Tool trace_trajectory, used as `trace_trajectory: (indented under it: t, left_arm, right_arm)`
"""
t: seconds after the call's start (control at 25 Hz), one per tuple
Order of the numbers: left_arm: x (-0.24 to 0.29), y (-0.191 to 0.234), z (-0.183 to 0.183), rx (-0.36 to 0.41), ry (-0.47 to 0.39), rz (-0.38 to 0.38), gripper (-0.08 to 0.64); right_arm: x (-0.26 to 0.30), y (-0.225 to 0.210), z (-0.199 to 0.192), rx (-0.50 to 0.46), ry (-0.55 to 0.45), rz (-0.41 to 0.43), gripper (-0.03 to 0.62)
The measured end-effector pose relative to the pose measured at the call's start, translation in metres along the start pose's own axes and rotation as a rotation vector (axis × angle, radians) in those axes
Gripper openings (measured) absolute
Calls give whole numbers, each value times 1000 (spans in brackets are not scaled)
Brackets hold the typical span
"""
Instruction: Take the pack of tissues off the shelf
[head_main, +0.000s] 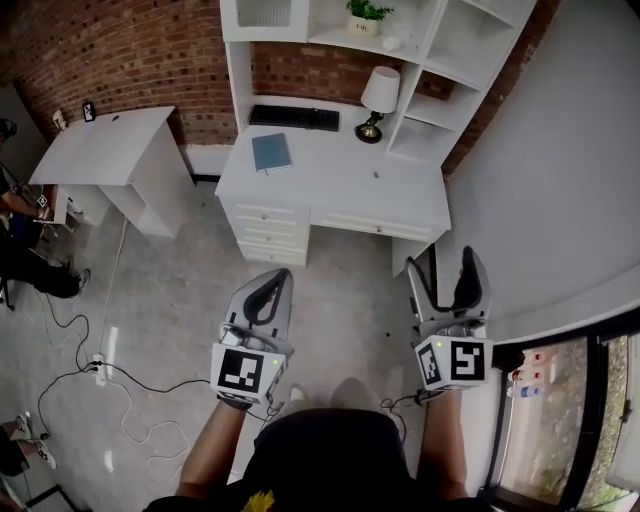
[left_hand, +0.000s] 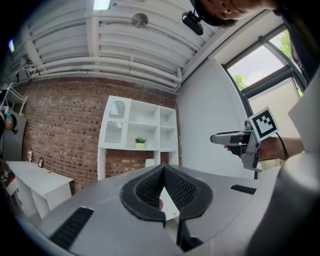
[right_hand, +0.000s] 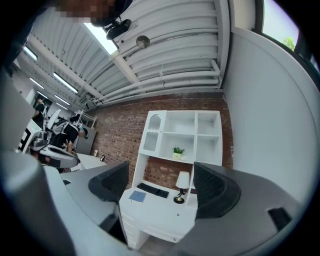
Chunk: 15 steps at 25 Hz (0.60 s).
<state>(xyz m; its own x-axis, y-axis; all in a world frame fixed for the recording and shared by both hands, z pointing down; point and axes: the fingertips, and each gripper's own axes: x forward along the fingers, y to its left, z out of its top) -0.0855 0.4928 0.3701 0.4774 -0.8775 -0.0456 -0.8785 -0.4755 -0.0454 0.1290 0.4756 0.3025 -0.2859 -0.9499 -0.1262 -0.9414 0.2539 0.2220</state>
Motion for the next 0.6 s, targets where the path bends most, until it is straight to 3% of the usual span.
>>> trace_trajectory:
  t: [0.16, 0.4, 0.6]
  left_arm:
    - [12, 23, -11, -31, 6, -1, 5]
    - [49, 47, -24, -22, 30, 11, 5]
    - [98, 65, -15, 10, 16, 44, 5]
  right_arm:
    - [9, -17, -6, -3, 23, -63, 357]
    - [46, -42, -20, -29, 30, -85, 357]
    - [93, -79, -31, 42, -18, -99, 357]
